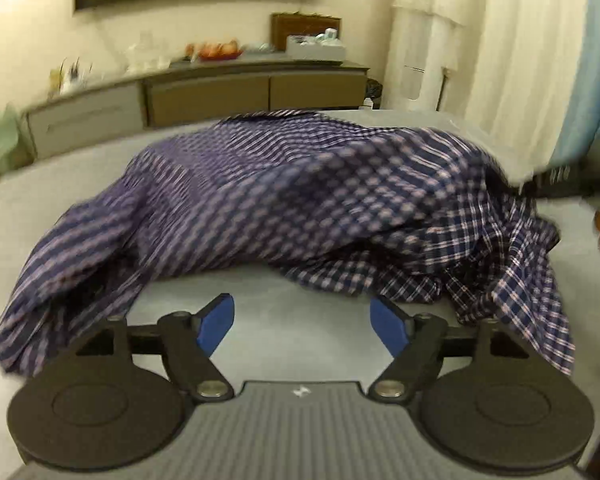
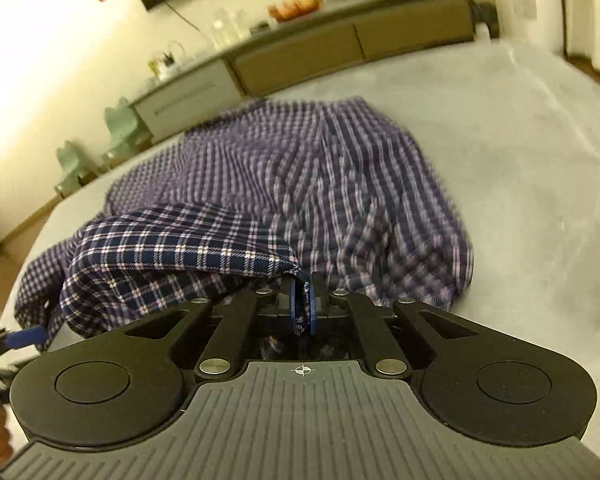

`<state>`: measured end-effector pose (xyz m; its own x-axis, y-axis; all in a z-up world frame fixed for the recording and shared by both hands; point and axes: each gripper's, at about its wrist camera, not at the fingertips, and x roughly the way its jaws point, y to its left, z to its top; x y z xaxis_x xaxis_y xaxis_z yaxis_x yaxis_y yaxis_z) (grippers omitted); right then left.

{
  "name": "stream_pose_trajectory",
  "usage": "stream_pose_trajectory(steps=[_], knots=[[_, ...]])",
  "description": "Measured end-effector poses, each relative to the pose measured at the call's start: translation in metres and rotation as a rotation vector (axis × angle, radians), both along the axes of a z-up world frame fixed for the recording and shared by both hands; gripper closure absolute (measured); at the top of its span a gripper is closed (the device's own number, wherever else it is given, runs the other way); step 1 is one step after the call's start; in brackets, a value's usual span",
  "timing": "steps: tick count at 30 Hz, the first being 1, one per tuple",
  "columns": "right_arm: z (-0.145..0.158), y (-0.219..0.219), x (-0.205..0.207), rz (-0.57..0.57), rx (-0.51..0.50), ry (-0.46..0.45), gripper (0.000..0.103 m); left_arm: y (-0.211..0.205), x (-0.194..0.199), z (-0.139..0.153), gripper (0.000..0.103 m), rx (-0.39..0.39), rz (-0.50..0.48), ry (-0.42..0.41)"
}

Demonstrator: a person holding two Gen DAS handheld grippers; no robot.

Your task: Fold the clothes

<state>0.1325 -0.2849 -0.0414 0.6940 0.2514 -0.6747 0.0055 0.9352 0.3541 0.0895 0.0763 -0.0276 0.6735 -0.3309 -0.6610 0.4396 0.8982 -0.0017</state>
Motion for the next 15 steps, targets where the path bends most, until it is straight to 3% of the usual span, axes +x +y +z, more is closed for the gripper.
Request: stream_pose_trajectory(steps=[4, 5, 6, 7, 8, 10, 12, 13, 15], knots=[[0.012, 0.007, -0.005, 0.025, -0.029, -0.083, 0.098, -0.035, 0.021, -0.011, 0.022, 0.064, -0.015, -0.081], [0.011, 0.003, -0.004, 0.02, -0.001, -0.075, 0.098, -0.044, 0.029, -0.015, 0.03, 0.091, -0.021, -0.099], [0.01, 0.0, -0.004, 0.016, 0.027, -0.066, 0.098, -0.05, 0.037, -0.016, 0.046, 0.123, -0.016, -0.121], [0.008, -0.004, -0.003, 0.011, 0.056, -0.057, 0.098, -0.055, 0.044, -0.017, 0.102, 0.149, -0.011, -0.139], [0.009, -0.007, -0.003, 0.0, 0.079, -0.062, 0.099, -0.052, 0.052, -0.007, 0.102, 0.121, -0.001, -0.134], [0.009, -0.014, -0.002, -0.021, 0.126, -0.071, 0.1, -0.026, 0.044, 0.044, 0.102, -0.123, 0.013, -0.207], [0.015, -0.023, 0.005, -0.054, 0.105, -0.113, 0.1, -0.001, 0.038, 0.093, 0.101, -0.357, 0.026, -0.274], [0.017, -0.023, 0.008, -0.059, 0.066, -0.13, 0.097, 0.001, 0.04, 0.095, 0.101, -0.37, 0.023, -0.269], [0.017, -0.016, 0.015, -0.056, -0.038, -0.167, 0.076, 0.006, 0.043, 0.098, 0.1, -0.395, 0.019, -0.26]])
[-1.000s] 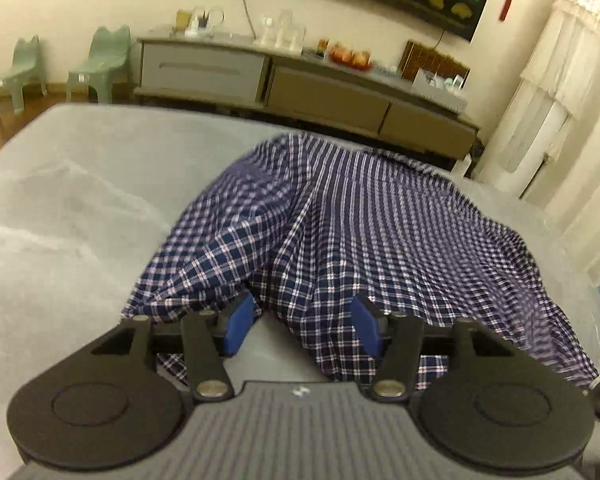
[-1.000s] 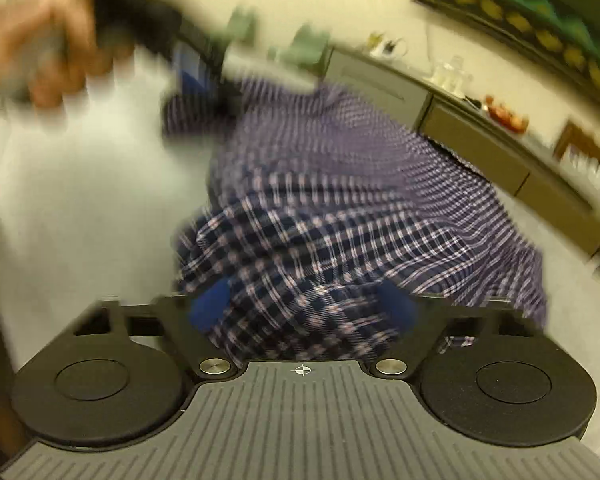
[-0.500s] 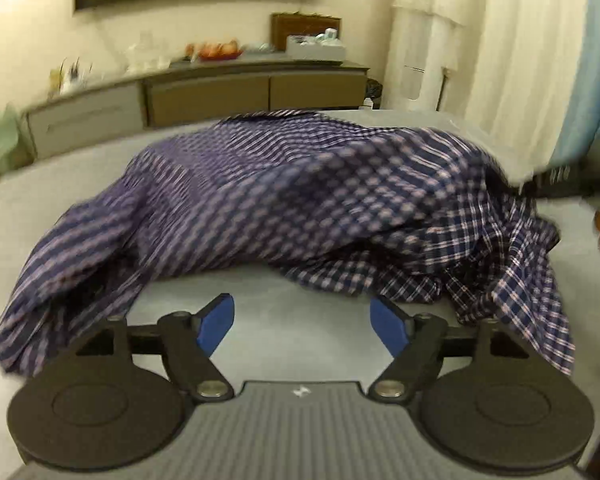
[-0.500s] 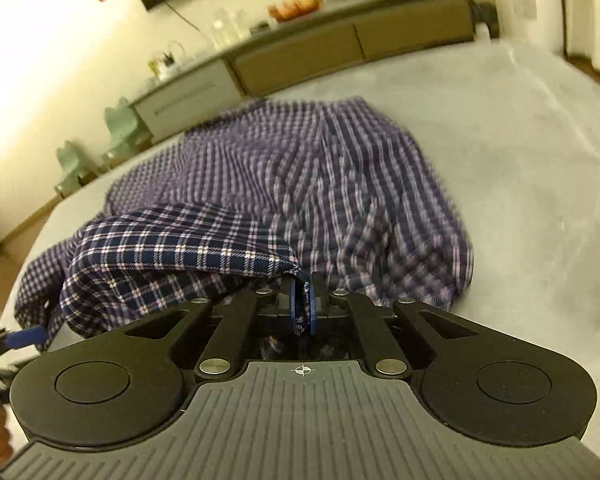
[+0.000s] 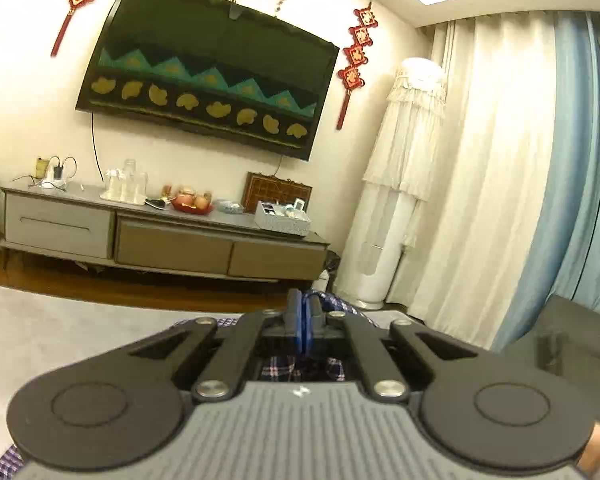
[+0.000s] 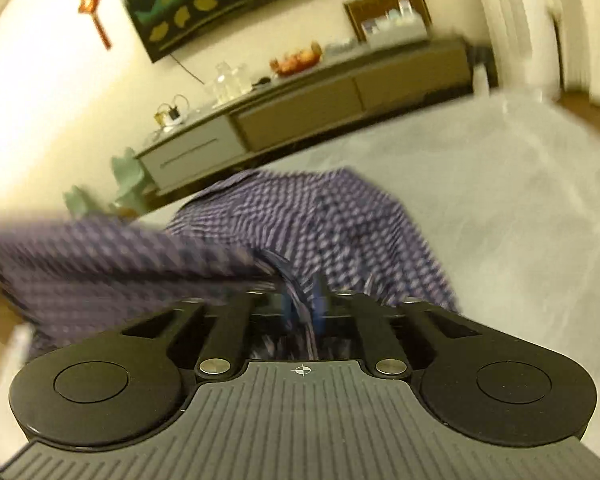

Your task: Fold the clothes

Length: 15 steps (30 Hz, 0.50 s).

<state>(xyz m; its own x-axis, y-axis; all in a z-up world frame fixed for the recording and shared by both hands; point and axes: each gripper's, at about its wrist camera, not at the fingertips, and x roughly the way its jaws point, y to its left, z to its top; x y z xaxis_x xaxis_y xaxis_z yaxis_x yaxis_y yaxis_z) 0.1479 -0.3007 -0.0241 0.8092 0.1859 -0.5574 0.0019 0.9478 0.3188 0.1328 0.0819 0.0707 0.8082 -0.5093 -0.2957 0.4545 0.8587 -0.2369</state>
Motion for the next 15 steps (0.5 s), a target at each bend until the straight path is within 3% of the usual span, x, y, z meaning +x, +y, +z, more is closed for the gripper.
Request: stream_pose_trajectory(steps=[1, 2, 5, 7, 8, 9, 11, 13, 15], knots=[[-0.001, 0.006, 0.002, -0.007, -0.058, -0.017, 0.06, 0.002, 0.002, 0.0, 0.097, -0.009, -0.003, 0.009], [0.0, 0.013, 0.002, -0.026, -0.138, -0.016, 0.05, 0.002, 0.01, -0.019, 0.094, 0.012, 0.014, 0.07], [0.009, 0.033, -0.01, -0.071, -0.295, -0.039, 0.045, 0.003, 0.032, -0.067, 0.092, 0.07, 0.043, 0.258], [0.023, 0.044, -0.028, -0.074, -0.337, -0.094, 0.041, 0.004, 0.038, -0.076, 0.089, 0.108, 0.038, 0.272], [0.033, 0.051, -0.044, -0.07, -0.357, -0.145, 0.034, 0.006, 0.036, -0.076, 0.084, 0.118, 0.043, 0.264], [0.04, 0.06, -0.062, -0.045, -0.372, -0.208, 0.029, 0.008, 0.034, -0.076, 0.081, 0.128, 0.048, 0.255], [0.046, 0.081, -0.096, 0.057, -0.397, -0.302, 0.014, 0.01, 0.028, -0.076, 0.055, 0.141, 0.059, 0.249], [0.047, 0.106, -0.126, 0.214, -0.418, -0.364, 0.011, 0.01, 0.021, -0.076, 0.042, 0.149, 0.07, 0.253], [0.03, 0.131, -0.135, 0.349, -0.493, -0.307, 0.01, -0.001, 0.014, -0.082, 0.039, 0.199, 0.033, 0.277]])
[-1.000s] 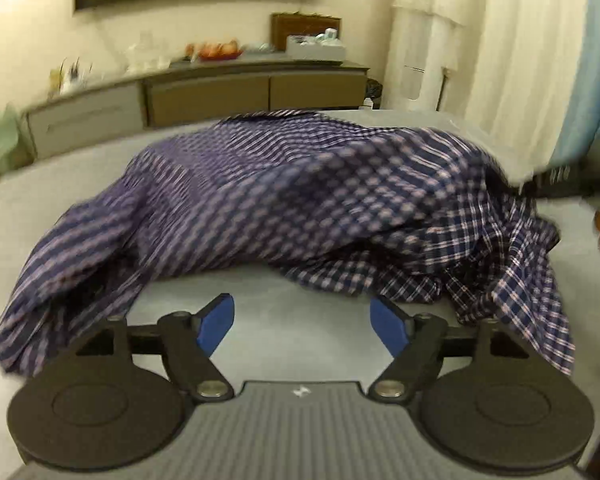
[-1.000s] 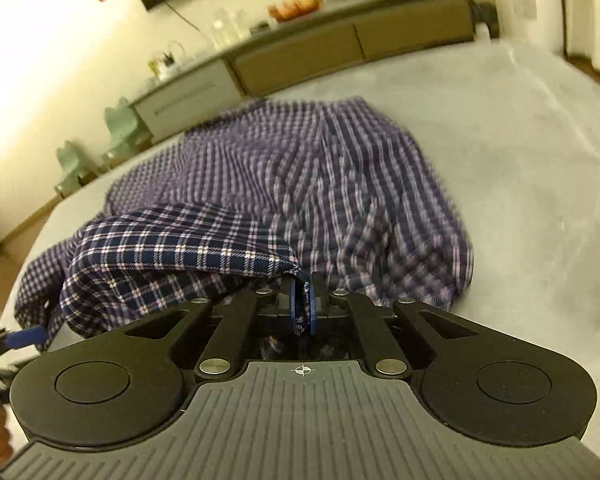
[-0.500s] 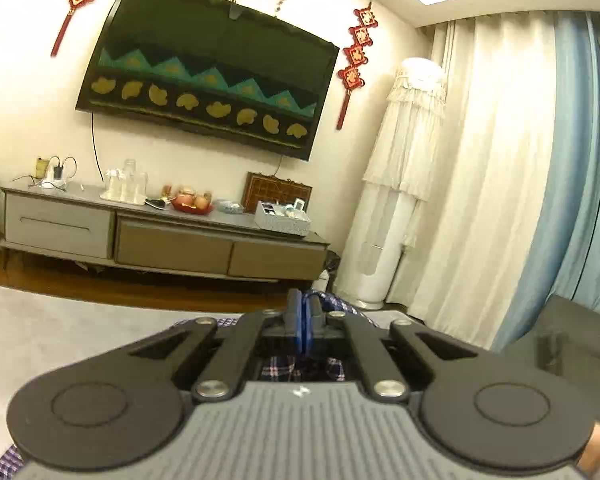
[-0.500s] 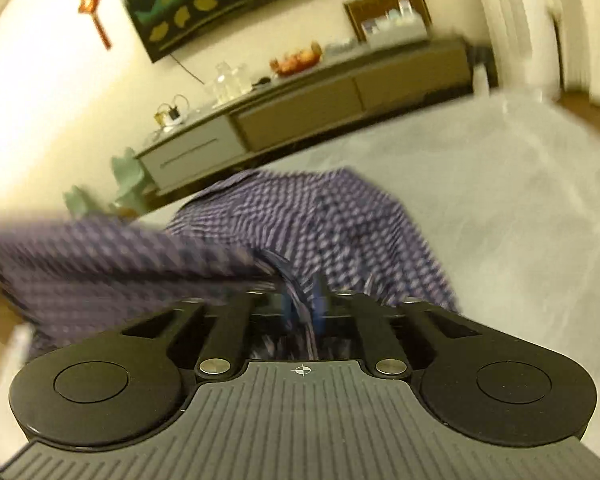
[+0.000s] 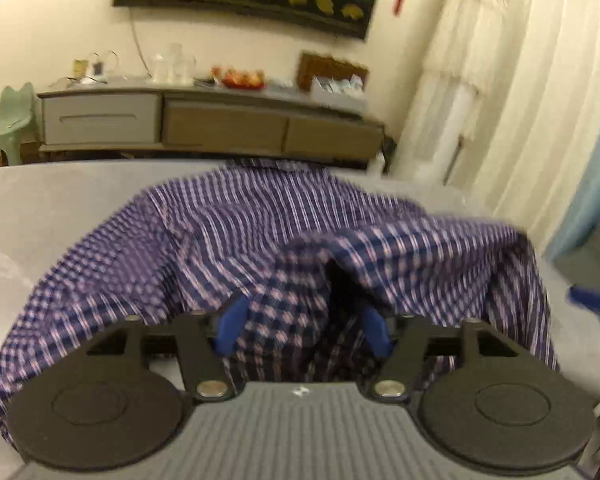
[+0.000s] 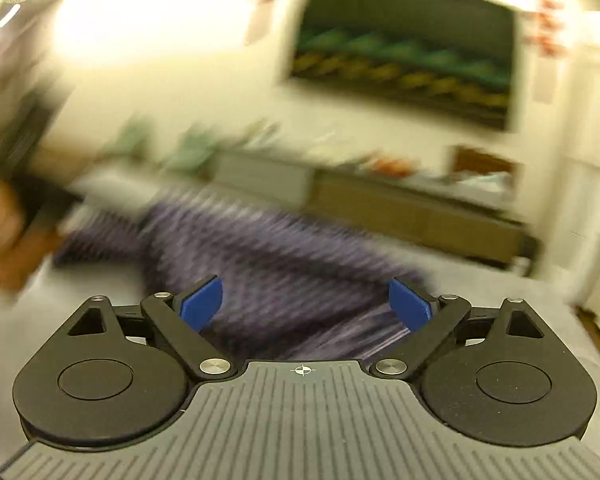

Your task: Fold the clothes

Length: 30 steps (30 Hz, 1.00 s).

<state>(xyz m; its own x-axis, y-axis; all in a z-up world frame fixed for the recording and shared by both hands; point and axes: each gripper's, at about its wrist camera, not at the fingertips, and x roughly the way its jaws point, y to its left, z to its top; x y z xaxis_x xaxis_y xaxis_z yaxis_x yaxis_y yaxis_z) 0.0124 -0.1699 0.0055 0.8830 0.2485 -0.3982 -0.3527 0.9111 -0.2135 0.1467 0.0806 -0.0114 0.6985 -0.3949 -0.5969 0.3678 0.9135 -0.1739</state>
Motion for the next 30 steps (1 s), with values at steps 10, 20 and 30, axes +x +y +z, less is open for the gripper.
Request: stream_pose_trajectory(steps=[10, 20, 30], knots=[[0.0, -0.03, 0.039, -0.135, -0.131, 0.194, 0.102, -0.029, 0.008, 0.029, 0.1, 0.132, -0.056, -0.149], [-0.017, -0.193, 0.111, -0.506, 0.497, 0.411, 0.102, 0.017, 0.06, 0.032, 0.062, -0.017, 0.144, 0.031], [-0.001, -0.184, 0.095, -0.466, 0.468, 0.333, 0.098, -0.046, -0.034, -0.012, 0.026, 0.307, -0.179, -0.038]])
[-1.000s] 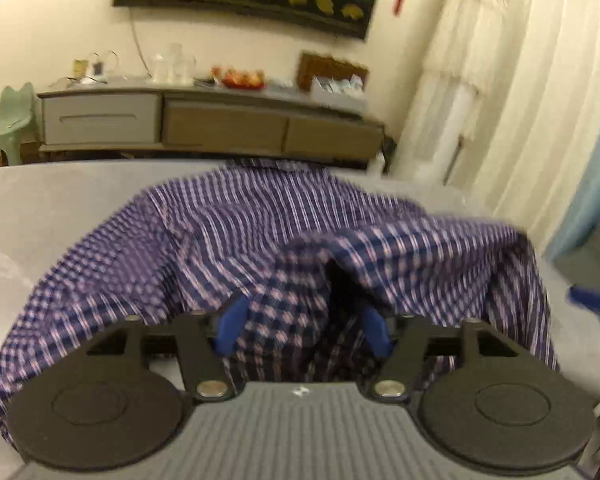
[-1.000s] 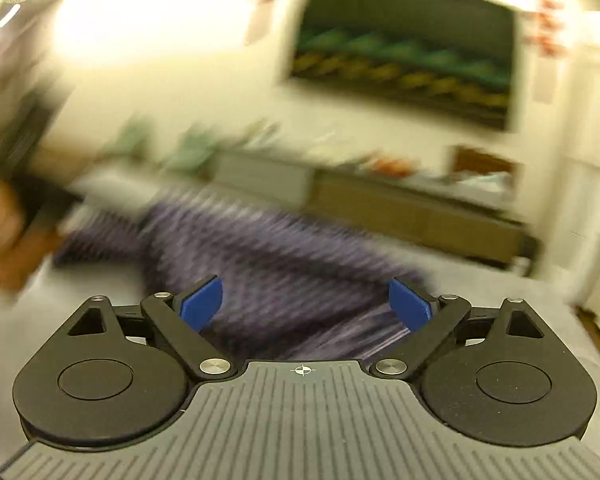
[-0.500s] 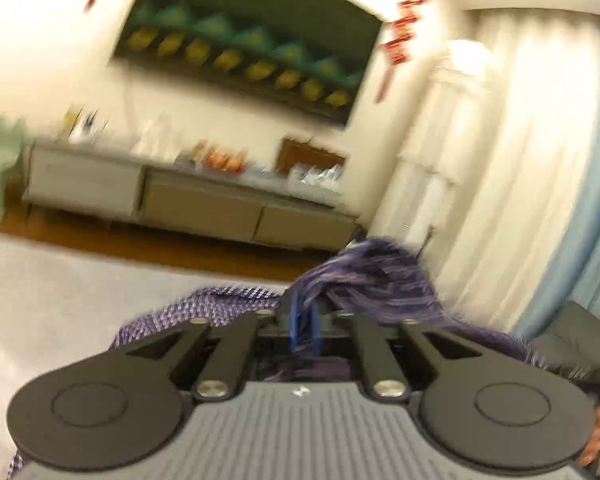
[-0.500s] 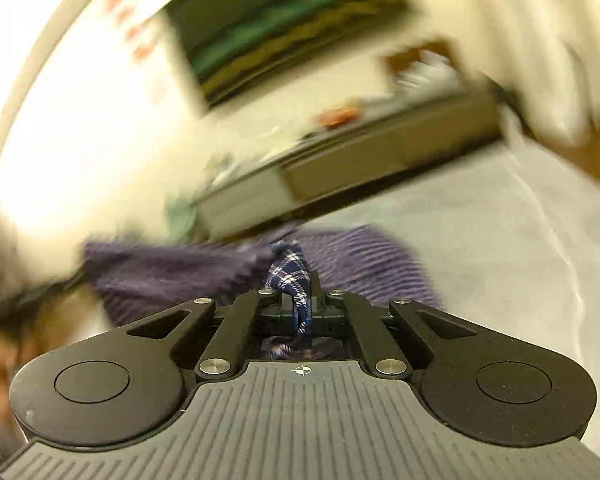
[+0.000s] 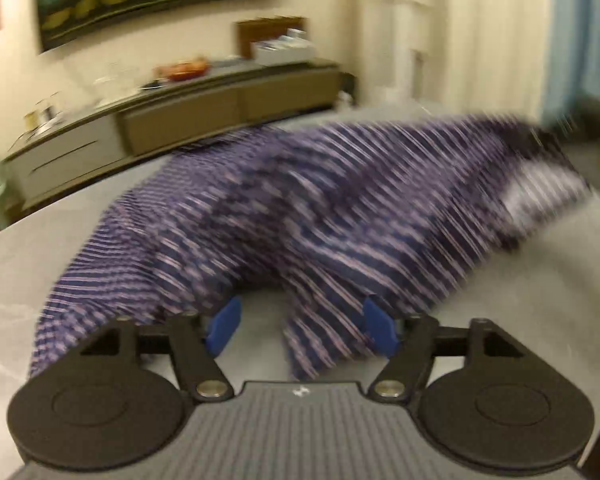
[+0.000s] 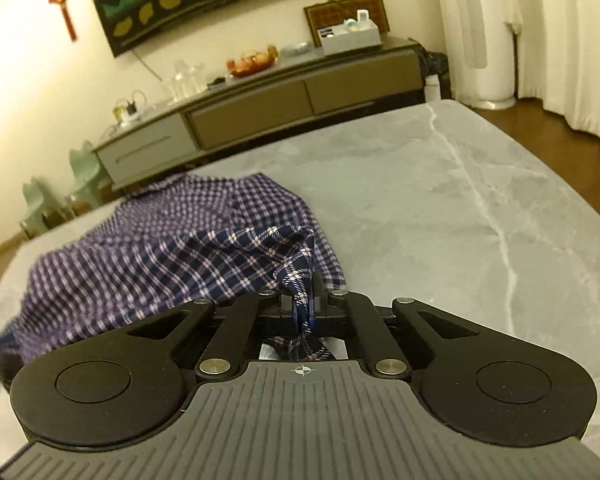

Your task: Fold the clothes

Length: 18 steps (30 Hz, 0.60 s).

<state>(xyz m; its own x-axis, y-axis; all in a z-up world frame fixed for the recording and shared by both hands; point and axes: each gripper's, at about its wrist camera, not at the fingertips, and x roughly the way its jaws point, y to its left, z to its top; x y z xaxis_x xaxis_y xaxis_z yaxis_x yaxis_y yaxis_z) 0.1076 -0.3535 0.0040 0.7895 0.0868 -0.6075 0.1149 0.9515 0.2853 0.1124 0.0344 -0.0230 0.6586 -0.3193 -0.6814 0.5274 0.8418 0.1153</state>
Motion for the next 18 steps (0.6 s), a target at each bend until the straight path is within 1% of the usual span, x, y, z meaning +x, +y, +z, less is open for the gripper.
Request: stream_pose_trajectory(steps=[1, 2, 3, 4, 5, 6, 7, 8, 9, 10, 11, 12, 13, 14, 16, 18], knots=[[0.0, 0.0, 0.0, -0.001, 0.015, -0.005, 0.095, -0.009, -0.002, -0.01, 0.023, 0.036, -0.012, -0.006], [0.0, 0.0, 0.0, -0.002, 0.029, -0.01, 0.089, -0.018, -0.003, -0.021, 0.023, 0.073, -0.024, -0.012], [0.001, 0.0, 0.001, -0.003, 0.044, -0.016, 0.087, -0.028, 0.001, -0.032, 0.023, 0.115, -0.029, -0.023], [-0.002, 0.0, 0.004, -0.002, 0.053, -0.01, 0.084, -0.037, 0.007, -0.042, 0.029, 0.154, -0.031, -0.036], [-0.004, 0.0, 0.007, -0.001, 0.063, -0.005, 0.074, -0.044, 0.014, -0.051, 0.055, 0.19, -0.021, -0.05], [-0.004, 0.002, 0.006, 0.017, 0.05, -0.001, 0.066, -0.045, 0.02, -0.053, 0.073, 0.185, -0.016, -0.056], [-0.004, 0.004, 0.005, 0.036, 0.037, 0.002, 0.056, -0.039, 0.025, -0.044, 0.097, 0.141, -0.001, -0.032], [-0.004, 0.006, 0.004, 0.055, 0.023, 0.006, 0.058, -0.032, 0.029, -0.035, 0.099, 0.091, 0.015, -0.011], [-0.004, 0.008, 0.003, 0.074, 0.01, 0.009, 0.067, -0.015, 0.023, -0.011, 0.099, -0.023, 0.026, -0.007], [-0.005, 0.01, 0.003, 0.093, -0.003, 0.013, 0.103, 0.003, 0.016, 0.012, 0.099, -0.136, 0.036, -0.004], [-0.005, 0.011, 0.002, 0.112, -0.017, 0.016, 0.103, 0.027, 0.002, 0.041, 0.099, -0.247, 0.034, -0.013], [0.008, 0.017, -0.015, 0.163, -0.013, -0.048, 0.103, 0.052, -0.014, 0.066, 0.099, -0.323, 0.037, -0.023], [0.025, 0.028, -0.038, 0.244, -0.011, -0.117, 0.103, 0.071, -0.031, 0.077, 0.099, -0.328, 0.045, -0.009], [0.036, 0.038, -0.057, 0.323, -0.007, -0.161, 0.103, 0.09, -0.047, 0.088, 0.099, -0.334, 0.053, 0.004], [0.034, 0.06, -0.087, 0.492, -0.014, -0.152, 0.103, 0.128, -0.08, 0.108, 0.098, -0.34, 0.067, 0.035], [0.031, 0.082, -0.117, 0.662, -0.022, -0.141, 0.102, 0.138, -0.092, 0.091, 0.097, -0.227, 0.044, 0.151]])
